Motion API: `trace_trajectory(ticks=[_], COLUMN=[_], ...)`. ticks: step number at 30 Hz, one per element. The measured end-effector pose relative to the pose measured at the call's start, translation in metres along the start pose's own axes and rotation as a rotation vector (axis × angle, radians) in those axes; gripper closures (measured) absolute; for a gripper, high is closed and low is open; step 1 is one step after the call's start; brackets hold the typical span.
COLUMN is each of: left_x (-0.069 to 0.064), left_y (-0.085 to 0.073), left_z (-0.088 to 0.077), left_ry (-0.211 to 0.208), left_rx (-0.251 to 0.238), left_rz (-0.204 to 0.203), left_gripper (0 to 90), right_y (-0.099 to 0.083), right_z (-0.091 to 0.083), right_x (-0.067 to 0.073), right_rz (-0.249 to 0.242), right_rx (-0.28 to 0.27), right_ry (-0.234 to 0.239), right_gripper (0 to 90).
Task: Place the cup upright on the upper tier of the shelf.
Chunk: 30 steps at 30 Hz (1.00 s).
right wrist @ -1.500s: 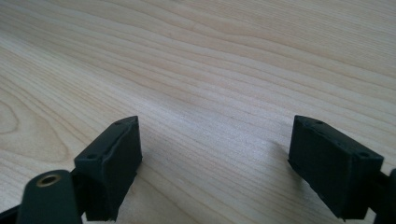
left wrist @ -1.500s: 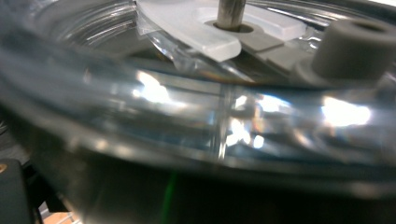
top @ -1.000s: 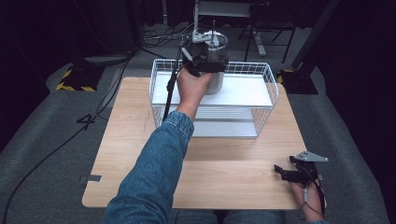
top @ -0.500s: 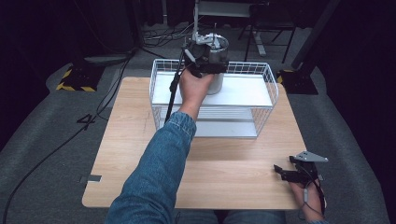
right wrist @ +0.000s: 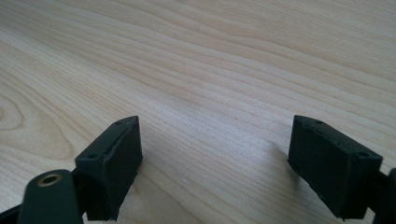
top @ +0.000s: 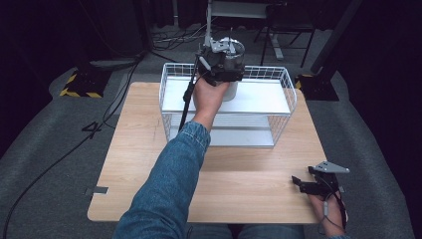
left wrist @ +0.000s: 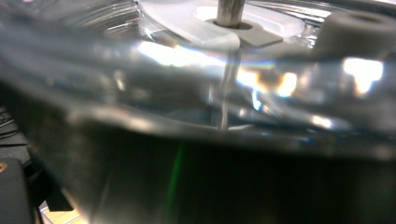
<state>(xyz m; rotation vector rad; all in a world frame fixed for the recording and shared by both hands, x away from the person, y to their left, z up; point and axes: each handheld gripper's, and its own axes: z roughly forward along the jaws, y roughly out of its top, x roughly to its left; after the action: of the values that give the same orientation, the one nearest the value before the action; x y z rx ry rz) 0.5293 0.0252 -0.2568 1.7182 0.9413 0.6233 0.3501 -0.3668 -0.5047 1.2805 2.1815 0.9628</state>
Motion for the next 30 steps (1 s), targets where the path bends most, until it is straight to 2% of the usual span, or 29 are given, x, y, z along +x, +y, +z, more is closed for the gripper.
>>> trace_trajectory(ticks=[9,11,17,20,25,27,30], left_x=[0.001,0.001,0.001,0.002,0.001,0.001,0.001], left_y=[-0.001,-0.002,-0.004,-0.005,-0.007,-0.008,-0.009], left_z=[0.002,0.002,-0.002,-0.005,-0.014,-0.018,-0.027], left_ry=[-0.006,0.007,0.012,0.003,0.009,0.002,-0.003], left_rx=[-0.012,-0.015,-0.042,-0.036,-0.045,-0.058,-0.066], left_rz=[-0.009,-0.007,0.005,0.002,0.02,0.006,0.009], left_gripper=[2.9,0.2,0.0,0.0,0.0,0.0,0.0], right_y=[0.0,0.0,0.0,0.0,0.0,0.0,0.0], right_z=[0.0,0.0,0.0,0.0,0.0,0.0,0.001], right_x=[0.0,0.0,0.0,0.0,0.0,-0.001,-0.002], right_rz=[-0.004,-0.005,-0.006,-0.004,-0.001,0.0,0.0], right_rx=[-0.001,-0.002,-0.002,-0.001,-0.001,0.001,0.001], right_ry=[0.0,0.0,0.001,0.003,0.005,0.009,0.014], right_gripper=[17.6,17.6,17.7,17.7,17.7,17.6,17.6])
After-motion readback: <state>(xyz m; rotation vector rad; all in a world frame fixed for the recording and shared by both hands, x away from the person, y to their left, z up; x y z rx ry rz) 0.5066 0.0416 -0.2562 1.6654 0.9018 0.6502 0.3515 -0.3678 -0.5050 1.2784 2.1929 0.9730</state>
